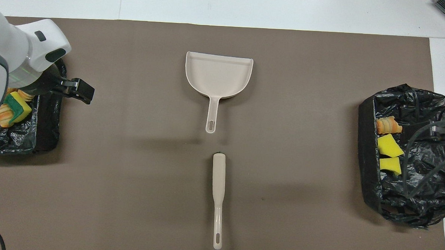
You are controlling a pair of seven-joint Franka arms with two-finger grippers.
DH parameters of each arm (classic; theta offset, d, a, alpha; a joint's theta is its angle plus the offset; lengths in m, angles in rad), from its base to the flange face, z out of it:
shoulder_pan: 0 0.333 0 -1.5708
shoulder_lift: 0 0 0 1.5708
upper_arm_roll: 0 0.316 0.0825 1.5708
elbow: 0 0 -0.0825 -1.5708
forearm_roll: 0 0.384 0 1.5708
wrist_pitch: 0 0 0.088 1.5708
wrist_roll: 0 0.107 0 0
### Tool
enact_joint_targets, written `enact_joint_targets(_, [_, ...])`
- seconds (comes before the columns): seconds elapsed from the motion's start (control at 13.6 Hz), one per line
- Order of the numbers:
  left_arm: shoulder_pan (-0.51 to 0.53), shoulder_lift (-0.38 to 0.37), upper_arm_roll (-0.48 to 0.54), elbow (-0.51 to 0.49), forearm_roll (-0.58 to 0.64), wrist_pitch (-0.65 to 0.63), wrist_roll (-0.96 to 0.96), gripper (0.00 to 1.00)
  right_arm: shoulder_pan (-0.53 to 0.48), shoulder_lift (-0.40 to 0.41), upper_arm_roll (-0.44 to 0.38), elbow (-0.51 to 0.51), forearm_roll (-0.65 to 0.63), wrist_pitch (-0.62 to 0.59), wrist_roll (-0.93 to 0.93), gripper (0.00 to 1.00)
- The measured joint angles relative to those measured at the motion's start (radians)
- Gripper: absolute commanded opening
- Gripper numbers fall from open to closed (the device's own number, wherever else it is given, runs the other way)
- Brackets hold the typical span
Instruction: Sweep and dump trash in bin
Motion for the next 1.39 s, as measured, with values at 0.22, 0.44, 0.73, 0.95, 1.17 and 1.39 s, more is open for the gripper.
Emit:
enact_joint_targets(0.22, [0.013, -0.073, -0.003, 0.001, 0.0, -0.051, 0.034, 1.0, 0.0, 0.0, 0.0, 0.0, 0.0, 0.0, 0.0, 1.0])
enact_joint_targets(0.44, [0.112, -0.097, -0.057, 0.001, -0.019, -0.083, 0.042, 1.0, 0.0, 0.0, 0.0, 0.0, 0.0, 0.0, 0.0, 1.0])
enact_joint_targets(0.73, [0.141, -0.095, -0.068, -0.002, -0.021, -0.104, 0.045, 1.0, 0.0, 0.0, 0.0, 0.0, 0.0, 0.0, 0.0, 1.0])
enact_joint_targets(0.95, [0.142, -0.095, -0.067, -0.002, -0.025, -0.091, 0.045, 1.0, 0.0, 0.0, 0.0, 0.0, 0.0, 0.0, 0.0, 1.0])
enact_joint_targets(1.17, [0.142, -0.095, -0.064, -0.002, -0.037, -0.022, 0.035, 1.0, 0.0, 0.0, 0.0, 0.0, 0.0, 0.0, 0.0, 1.0])
enact_joint_targets(1.39, [0.142, -0.094, -0.064, -0.003, -0.037, -0.02, 0.034, 1.0, 0.0, 0.0, 0.0, 0.0, 0.0, 0.0, 0.0, 1.0])
